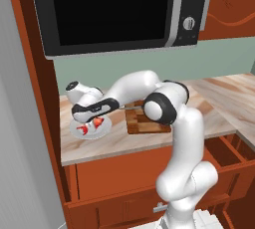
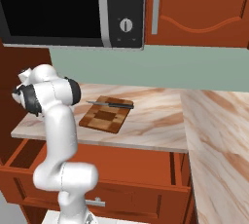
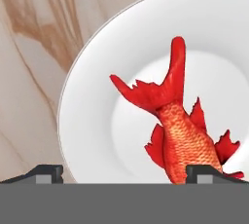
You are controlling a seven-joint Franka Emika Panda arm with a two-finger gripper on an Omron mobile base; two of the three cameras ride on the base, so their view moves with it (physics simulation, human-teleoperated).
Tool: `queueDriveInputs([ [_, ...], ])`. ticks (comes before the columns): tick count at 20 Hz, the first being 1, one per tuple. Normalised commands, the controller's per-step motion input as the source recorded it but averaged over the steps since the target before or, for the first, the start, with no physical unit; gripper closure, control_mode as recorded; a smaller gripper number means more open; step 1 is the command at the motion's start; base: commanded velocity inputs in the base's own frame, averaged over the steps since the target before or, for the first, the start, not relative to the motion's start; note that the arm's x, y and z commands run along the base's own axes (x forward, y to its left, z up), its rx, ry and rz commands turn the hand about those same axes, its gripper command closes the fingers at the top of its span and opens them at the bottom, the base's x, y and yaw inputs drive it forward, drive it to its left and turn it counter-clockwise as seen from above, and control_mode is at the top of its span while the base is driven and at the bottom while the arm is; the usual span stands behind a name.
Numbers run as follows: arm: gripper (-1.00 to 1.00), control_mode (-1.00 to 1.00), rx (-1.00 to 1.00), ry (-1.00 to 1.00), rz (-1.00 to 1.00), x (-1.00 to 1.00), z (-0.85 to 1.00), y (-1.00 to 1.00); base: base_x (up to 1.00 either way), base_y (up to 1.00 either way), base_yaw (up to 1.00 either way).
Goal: Pick up the knife from the drawer and place it on the cutting board. Then place the meat from the plate to the cutting board.
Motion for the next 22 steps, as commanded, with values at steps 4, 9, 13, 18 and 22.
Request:
queueDriveInputs([
  [4,-1.0,-1.0,-0.02,0.01,0.0,0.01,-0.31,0.0,0.0,0.0,0.0],
  [9,-1.0,-1.0,0.0,0.0,0.0,0.21,-0.15,0.0,0.0,0.0,0.0],
  [13,-1.0,-1.0,0.0,0.0,0.0,0.26,-0.09,0.0,0.0,0.0,0.0],
  [18,-1.0,-1.0,0.0,0.0,0.0,0.13,-0.04,0.0,0.0,0.0,0.0],
  [22,-1.0,-1.0,0.0,-0.01,0.0,0.0,0.0,0.0,0.0,0.0,0.0],
])
